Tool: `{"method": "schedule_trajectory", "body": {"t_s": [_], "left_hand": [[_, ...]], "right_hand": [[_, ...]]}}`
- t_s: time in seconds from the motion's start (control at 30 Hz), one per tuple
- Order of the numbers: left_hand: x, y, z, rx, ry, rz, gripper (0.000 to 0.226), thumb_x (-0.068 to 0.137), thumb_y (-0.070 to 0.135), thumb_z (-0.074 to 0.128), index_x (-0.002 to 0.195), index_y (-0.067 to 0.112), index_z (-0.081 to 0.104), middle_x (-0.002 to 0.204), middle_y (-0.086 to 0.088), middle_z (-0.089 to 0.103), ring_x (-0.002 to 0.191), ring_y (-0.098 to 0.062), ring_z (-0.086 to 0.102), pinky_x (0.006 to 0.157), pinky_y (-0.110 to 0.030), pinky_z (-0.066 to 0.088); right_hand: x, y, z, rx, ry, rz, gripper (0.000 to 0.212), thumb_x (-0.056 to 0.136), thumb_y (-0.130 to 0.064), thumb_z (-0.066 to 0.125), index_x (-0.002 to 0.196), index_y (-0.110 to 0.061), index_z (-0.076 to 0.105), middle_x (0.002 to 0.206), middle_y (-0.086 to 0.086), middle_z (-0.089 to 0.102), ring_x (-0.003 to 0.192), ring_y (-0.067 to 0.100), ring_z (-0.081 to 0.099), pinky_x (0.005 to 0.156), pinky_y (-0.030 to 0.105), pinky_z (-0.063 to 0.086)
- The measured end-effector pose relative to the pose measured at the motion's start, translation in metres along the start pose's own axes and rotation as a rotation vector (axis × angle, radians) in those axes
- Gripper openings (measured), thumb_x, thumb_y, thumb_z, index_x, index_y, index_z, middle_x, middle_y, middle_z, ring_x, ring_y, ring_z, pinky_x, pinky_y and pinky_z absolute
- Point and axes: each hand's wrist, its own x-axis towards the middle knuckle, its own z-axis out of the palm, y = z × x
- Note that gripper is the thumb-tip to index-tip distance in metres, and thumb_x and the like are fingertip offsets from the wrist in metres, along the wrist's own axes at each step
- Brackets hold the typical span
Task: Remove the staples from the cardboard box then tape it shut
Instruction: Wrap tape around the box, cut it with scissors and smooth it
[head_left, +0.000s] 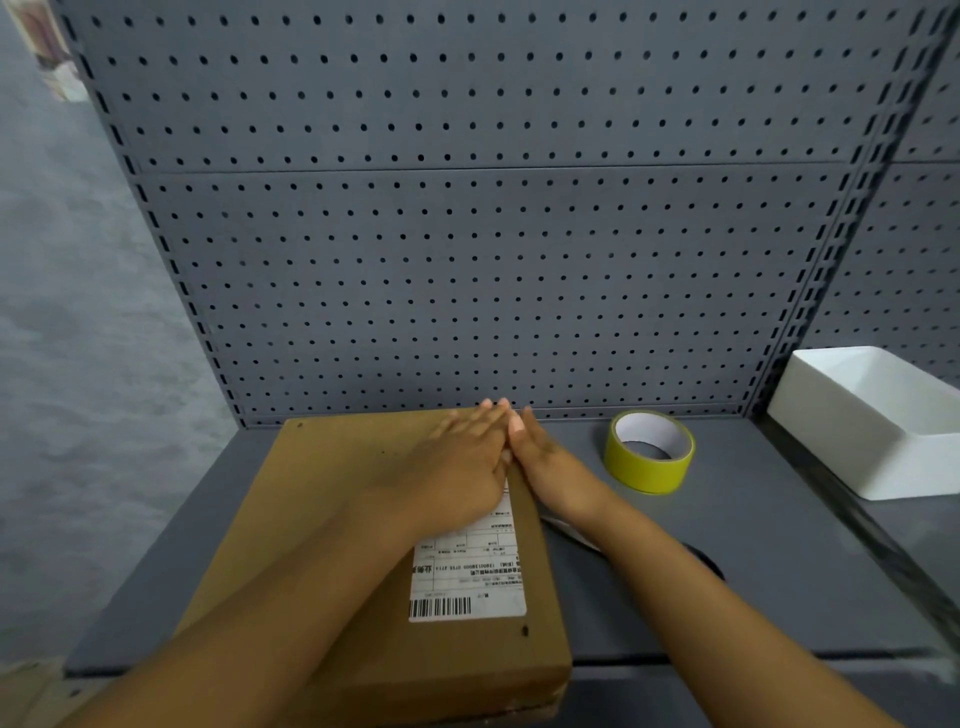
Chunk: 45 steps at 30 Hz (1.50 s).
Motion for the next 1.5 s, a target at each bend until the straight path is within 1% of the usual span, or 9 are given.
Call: {"method": "schedule_trajectory", "body": {"t_s": [0.17, 0.4, 0.67, 0.87, 0.97, 1.1, 1.23, 1.33, 1.5], "left_hand": [[0.002, -0.001, -0.007, -0.01, -0.055, 0.003, 0.056, 0.103, 0.038, 0.023, 0.154, 0.023, 0.003, 0.161, 0.009, -0.002, 0.146, -0.004, -0.005, 0.119, -0.031, -0.004], [0.005, -0.009, -0.01, -0.108, -0.102, 0.018, 0.054, 0.103, 0.04, 0.026, 0.153, 0.031, 0.007, 0.159, 0.015, 0.001, 0.145, -0.002, -0.004, 0.115, -0.029, -0.005], [0.011, -0.023, -0.014, -0.26, -0.073, 0.025, 0.048, 0.104, 0.027, 0.033, 0.15, 0.031, 0.023, 0.158, 0.015, 0.018, 0.145, -0.005, 0.011, 0.12, -0.04, 0.007], [0.008, -0.022, -0.01, -0.182, -0.053, 0.012, 0.054, 0.103, 0.035, 0.032, 0.152, 0.034, 0.011, 0.159, 0.014, 0.01, 0.147, -0.006, 0.006, 0.12, -0.041, 0.006], [0.004, -0.033, -0.019, -0.209, -0.043, -0.137, 0.073, 0.094, 0.058, 0.04, 0.153, 0.032, 0.005, 0.16, 0.007, 0.007, 0.148, -0.015, 0.005, 0.12, -0.042, 0.008], [-0.002, -0.052, -0.022, -0.079, -0.076, -0.306, 0.089, 0.077, 0.082, 0.025, 0.15, 0.032, 0.023, 0.156, -0.002, 0.028, 0.144, -0.026, 0.022, 0.115, -0.047, 0.013], [-0.001, -0.054, -0.022, -0.17, 0.008, -0.333, 0.079, 0.074, 0.084, 0.033, 0.133, 0.032, 0.045, 0.134, 0.004, 0.054, 0.128, -0.022, 0.044, 0.107, -0.045, 0.026], [-0.001, -0.057, -0.023, -0.203, 0.038, -0.381, 0.069, 0.074, 0.084, 0.037, 0.117, 0.033, 0.052, 0.118, 0.007, 0.061, 0.117, -0.019, 0.052, 0.102, -0.044, 0.031], [-0.004, -0.073, -0.026, -0.14, 0.029, -0.54, 0.082, 0.072, 0.088, 0.031, 0.121, 0.025, 0.051, 0.123, -0.001, 0.06, 0.117, -0.026, 0.053, 0.104, -0.051, 0.032]], "right_hand": [[0.004, 0.006, 0.0, 0.074, -0.089, -0.01, 0.07, 0.092, -0.068, 0.026, 0.152, -0.034, 0.017, 0.157, -0.015, 0.017, 0.143, -0.001, 0.014, 0.121, 0.03, 0.012], [0.0, -0.004, -0.012, -0.041, -0.08, -0.017, 0.05, 0.104, -0.04, 0.023, 0.151, -0.024, 0.022, 0.146, -0.017, 0.03, 0.132, -0.005, 0.024, 0.106, 0.014, 0.019], [0.004, 0.002, -0.005, -0.129, 0.011, 0.0, 0.053, 0.103, -0.043, 0.024, 0.152, -0.024, 0.024, 0.153, 0.0, 0.036, 0.139, 0.014, 0.035, 0.115, 0.033, 0.028], [-0.004, -0.005, -0.006, -0.157, 0.023, 0.013, 0.049, 0.103, -0.041, 0.025, 0.143, -0.018, 0.041, 0.141, 0.004, 0.051, 0.131, 0.02, 0.046, 0.11, 0.035, 0.035], [-0.007, -0.009, -0.009, -0.194, 0.031, 0.072, 0.052, 0.101, -0.049, 0.025, 0.136, -0.018, 0.048, 0.134, 0.005, 0.057, 0.122, 0.022, 0.053, 0.106, 0.038, 0.04], [-0.025, -0.017, -0.009, -0.131, -0.003, 0.161, 0.054, 0.096, -0.061, 0.026, 0.123, -0.02, 0.049, 0.114, 0.008, 0.063, 0.103, 0.026, 0.062, 0.079, 0.043, 0.058], [-0.028, -0.019, -0.022, -0.257, 0.06, 0.091, 0.048, 0.096, -0.052, 0.041, 0.13, -0.019, 0.047, 0.125, 0.007, 0.059, 0.111, 0.024, 0.06, 0.098, 0.042, 0.048], [-0.038, -0.026, -0.033, -0.271, -0.021, 0.085, 0.042, 0.092, -0.052, 0.051, 0.123, -0.025, 0.053, 0.122, -0.001, 0.06, 0.111, 0.015, 0.058, 0.102, 0.04, 0.045], [-0.069, -0.038, -0.038, -0.258, -0.398, 0.14, 0.057, 0.085, -0.048, 0.066, 0.135, -0.039, 0.042, 0.124, -0.01, 0.056, 0.108, 0.007, 0.06, 0.09, 0.032, 0.055]]}}
